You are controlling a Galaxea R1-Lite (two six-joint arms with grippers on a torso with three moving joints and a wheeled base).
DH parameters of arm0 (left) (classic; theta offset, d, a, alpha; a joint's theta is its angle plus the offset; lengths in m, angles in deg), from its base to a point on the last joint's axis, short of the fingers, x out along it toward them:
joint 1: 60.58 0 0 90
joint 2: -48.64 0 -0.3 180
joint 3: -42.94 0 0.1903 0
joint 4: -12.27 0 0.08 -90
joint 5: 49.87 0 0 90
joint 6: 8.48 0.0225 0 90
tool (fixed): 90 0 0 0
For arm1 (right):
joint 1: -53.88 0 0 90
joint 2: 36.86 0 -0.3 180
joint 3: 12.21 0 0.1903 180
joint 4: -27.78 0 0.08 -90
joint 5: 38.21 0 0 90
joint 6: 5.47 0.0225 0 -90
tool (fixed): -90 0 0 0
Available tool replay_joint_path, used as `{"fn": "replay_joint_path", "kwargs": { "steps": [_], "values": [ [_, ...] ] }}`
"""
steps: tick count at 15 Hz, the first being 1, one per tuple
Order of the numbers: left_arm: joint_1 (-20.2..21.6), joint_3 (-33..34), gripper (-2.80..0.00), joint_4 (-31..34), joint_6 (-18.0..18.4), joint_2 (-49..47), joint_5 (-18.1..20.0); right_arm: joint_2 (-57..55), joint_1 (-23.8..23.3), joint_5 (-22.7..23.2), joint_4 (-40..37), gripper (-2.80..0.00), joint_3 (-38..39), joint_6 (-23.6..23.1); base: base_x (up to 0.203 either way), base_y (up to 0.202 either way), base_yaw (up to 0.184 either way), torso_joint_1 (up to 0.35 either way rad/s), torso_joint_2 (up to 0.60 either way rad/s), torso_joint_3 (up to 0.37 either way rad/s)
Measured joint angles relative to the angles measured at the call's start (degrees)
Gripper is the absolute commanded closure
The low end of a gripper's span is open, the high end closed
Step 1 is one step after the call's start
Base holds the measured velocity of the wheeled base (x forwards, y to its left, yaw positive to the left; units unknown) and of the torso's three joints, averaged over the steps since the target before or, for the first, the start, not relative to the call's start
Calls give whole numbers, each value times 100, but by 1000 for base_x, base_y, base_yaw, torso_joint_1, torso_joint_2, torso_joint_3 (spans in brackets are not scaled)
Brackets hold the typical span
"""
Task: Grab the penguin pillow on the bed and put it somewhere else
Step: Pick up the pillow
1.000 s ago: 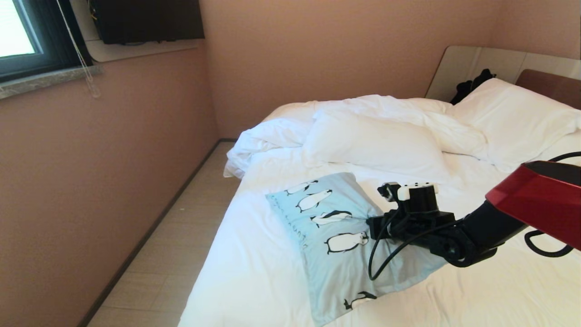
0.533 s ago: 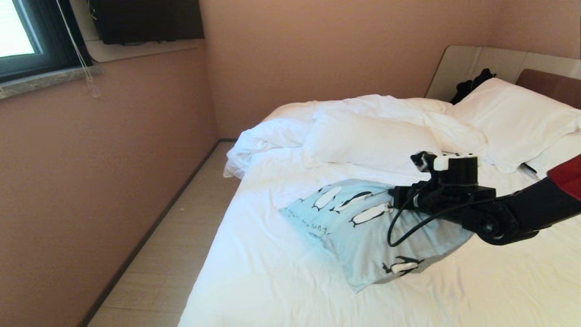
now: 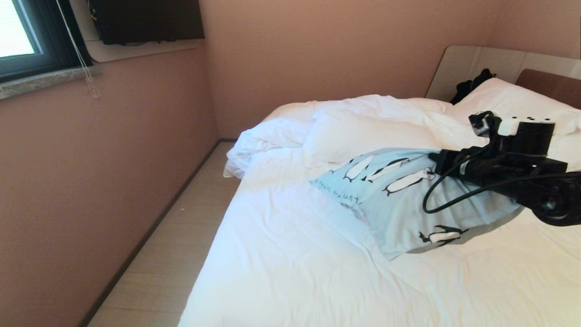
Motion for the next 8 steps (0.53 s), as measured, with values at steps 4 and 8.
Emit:
{"fn": "replay_joint_path", "kwargs": {
  "steps": [4,8],
  "values": [
    [0,0,0,0,2,0,2,346,-459,93,44,0,-69,0,0,0,0,0,0,0],
    [0,0,0,0,4,0,0,637,-922,393,50,0,-99,11,0,0,0,0,0,0]
  ]
}}
